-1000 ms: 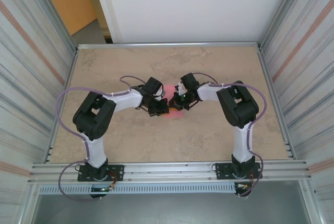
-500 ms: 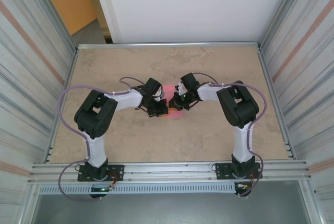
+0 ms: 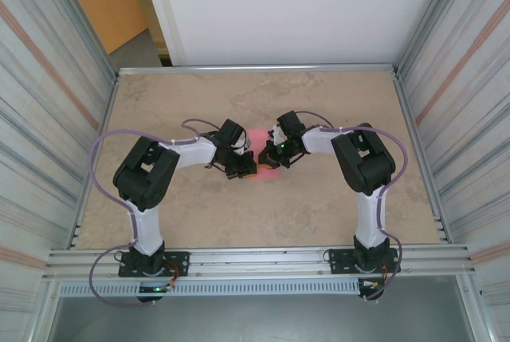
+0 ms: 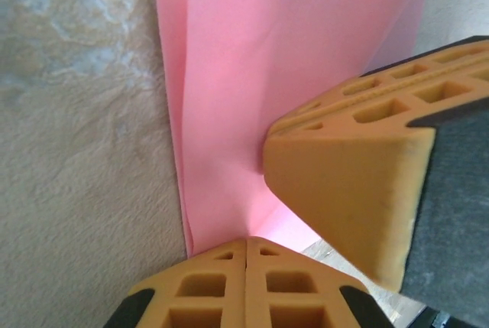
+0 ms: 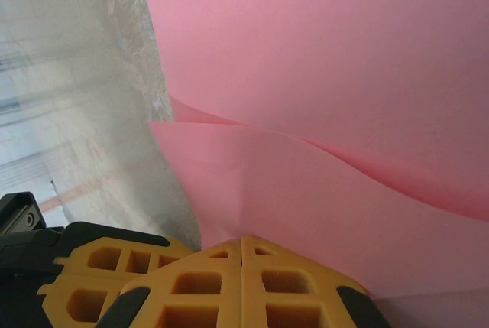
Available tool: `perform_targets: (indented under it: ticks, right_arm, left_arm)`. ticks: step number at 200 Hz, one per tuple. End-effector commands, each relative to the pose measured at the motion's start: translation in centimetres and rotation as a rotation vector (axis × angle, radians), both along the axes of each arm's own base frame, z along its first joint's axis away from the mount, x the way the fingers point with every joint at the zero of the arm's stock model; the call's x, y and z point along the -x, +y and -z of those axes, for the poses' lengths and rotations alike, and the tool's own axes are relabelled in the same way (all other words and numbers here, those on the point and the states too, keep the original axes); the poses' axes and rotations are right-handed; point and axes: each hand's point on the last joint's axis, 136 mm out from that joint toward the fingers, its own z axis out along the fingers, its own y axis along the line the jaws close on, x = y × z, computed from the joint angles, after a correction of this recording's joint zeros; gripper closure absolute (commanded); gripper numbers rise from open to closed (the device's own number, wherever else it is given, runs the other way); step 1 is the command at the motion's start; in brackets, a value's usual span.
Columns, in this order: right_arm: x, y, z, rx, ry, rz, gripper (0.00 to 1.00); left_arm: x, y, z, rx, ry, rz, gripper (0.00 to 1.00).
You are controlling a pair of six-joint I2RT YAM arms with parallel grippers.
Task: Fold a paper plane with a square sheet of paper (pick it up from the middle)
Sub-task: Fold the triangle a second time at the center of the table.
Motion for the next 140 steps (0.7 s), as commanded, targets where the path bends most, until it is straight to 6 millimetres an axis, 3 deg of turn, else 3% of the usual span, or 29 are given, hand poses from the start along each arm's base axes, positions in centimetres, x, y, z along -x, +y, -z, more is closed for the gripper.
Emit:
perform_targets:
  ticks: [1, 37, 73, 87, 140]
  right_arm:
    - [3.4, -4.5, 6.6, 0.235, 0.181, 0.063, 0.99]
    - [3.4, -4.5, 6.7, 0.232, 0.186, 0.062, 0.99]
    - [3.1, -4.2, 6.3, 0.216, 0.173, 0.058, 0.99]
    - [3.0, -4.1, 6.2, 0.212, 0.17, 0.06, 0.99]
    - [2.6, -3.7, 5.5, 0.19, 0.154, 0.059, 0.99]
  left_arm:
    - [3.9, 3.5, 2.7, -0.098, 0.14, -0.016, 1.0]
    - [4.7, 4.2, 1.5, -0.08, 0.146, -0.033, 1.0]
    - [1.2, 1.5, -3.5, 0.063, -0.003, -0.042, 1.0]
    - [0.0, 0.6, -4.6, 0.109, -0.036, -0.052, 1.0]
    - [-1.1, -0.4, -1.9, 0.104, 0.017, -0.081, 1.0]
